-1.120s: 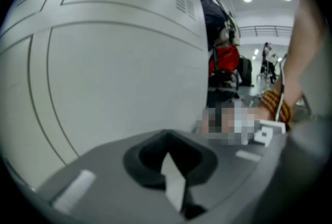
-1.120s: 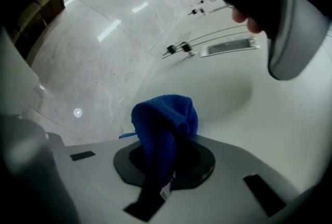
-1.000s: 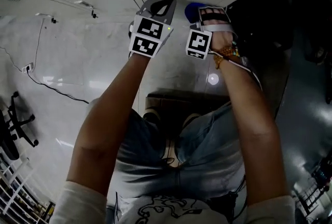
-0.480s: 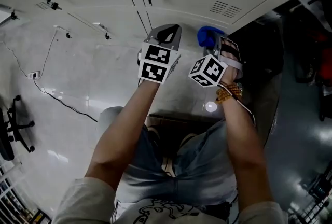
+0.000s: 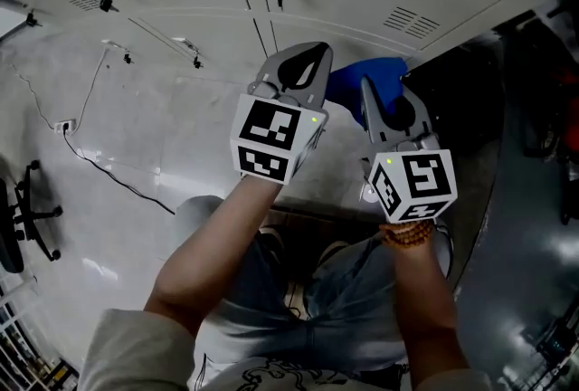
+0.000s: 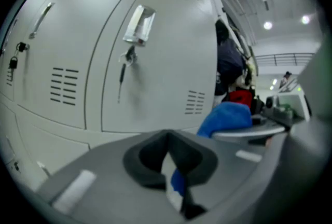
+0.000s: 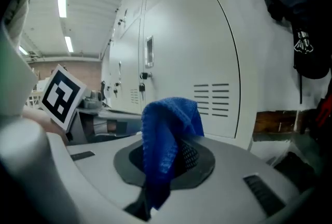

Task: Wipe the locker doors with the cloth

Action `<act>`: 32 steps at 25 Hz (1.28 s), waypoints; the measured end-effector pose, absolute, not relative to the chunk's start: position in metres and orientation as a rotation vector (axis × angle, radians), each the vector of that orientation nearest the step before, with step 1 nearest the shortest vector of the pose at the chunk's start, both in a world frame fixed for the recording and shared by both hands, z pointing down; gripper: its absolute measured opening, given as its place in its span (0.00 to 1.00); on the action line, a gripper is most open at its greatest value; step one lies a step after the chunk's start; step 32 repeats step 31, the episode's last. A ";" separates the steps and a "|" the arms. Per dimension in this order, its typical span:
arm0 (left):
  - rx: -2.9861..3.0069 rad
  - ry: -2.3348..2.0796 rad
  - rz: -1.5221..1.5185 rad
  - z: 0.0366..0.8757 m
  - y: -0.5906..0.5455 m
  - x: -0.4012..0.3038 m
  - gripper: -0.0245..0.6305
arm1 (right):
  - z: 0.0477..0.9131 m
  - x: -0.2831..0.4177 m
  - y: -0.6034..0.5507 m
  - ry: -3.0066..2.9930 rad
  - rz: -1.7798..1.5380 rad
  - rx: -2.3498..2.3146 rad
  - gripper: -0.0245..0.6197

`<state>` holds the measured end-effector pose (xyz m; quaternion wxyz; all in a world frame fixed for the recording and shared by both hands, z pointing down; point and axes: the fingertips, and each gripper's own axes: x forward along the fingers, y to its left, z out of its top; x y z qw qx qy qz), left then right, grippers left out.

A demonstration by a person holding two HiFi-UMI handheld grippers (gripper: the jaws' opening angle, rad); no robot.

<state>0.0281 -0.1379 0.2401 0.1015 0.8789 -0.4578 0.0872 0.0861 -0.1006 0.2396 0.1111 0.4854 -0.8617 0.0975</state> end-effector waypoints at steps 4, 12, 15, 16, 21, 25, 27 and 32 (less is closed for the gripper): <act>2.625 -1.363 0.245 0.224 -0.127 0.027 0.04 | 0.203 0.087 -0.096 -2.654 0.274 1.463 0.11; 2.588 -1.407 0.229 0.226 -0.127 0.015 0.04 | 0.212 0.087 -0.105 -2.620 0.256 1.484 0.11; 2.594 -1.406 0.217 0.226 -0.128 0.014 0.04 | 0.216 0.087 -0.109 -2.614 0.272 1.489 0.11; 2.595 -1.404 0.213 0.226 -0.129 0.014 0.04 | 0.218 0.087 -0.110 -2.612 0.281 1.492 0.11; 2.591 -1.402 0.199 0.227 -0.130 0.009 0.04 | 0.219 0.080 -0.113 -2.621 0.253 1.477 0.11; 2.591 -1.401 0.199 0.228 -0.132 0.008 0.04 | 0.221 0.077 -0.115 -2.618 0.263 1.474 0.11; 2.593 -1.402 0.192 0.226 -0.133 0.008 0.04 | 0.221 0.077 -0.117 -2.620 0.262 1.471 0.11; 2.596 -1.405 0.173 0.225 -0.136 0.008 0.04 | 0.219 0.077 -0.119 -2.629 0.244 1.469 0.11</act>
